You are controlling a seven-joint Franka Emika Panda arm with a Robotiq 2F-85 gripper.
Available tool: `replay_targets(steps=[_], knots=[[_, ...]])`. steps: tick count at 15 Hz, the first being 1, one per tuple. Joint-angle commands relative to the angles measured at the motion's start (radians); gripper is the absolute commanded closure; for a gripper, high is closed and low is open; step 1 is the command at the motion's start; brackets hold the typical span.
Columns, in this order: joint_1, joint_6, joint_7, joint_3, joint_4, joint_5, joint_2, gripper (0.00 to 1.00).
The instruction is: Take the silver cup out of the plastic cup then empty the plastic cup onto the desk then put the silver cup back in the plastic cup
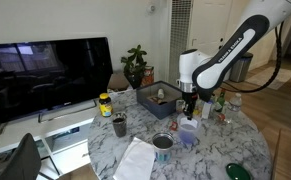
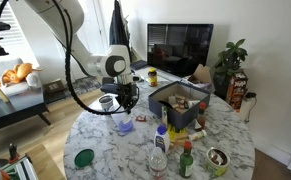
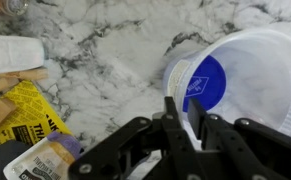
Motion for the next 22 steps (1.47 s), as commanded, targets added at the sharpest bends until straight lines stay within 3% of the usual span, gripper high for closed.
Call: replay_targets(steps=[1,7,8,14,15,22], knots=[[0.001,0.041,-0.01,-0.018,-0.022,0.013,-0.026,0.49],[0.008,0.023,-0.011,-0.008,-0.025,0.04,-0.134,0.03],[0.01,0.024,-0.023,0.001,-0.022,0.05,-0.146,0.0],[0.06,0.01,-0.086,0.076,0.004,0.076,-0.163,0.0],[0.077,-0.004,-0.048,0.076,0.013,0.038,-0.159,0.0],[0.082,0.03,-0.068,0.082,0.012,0.06,-0.151,0.0]])
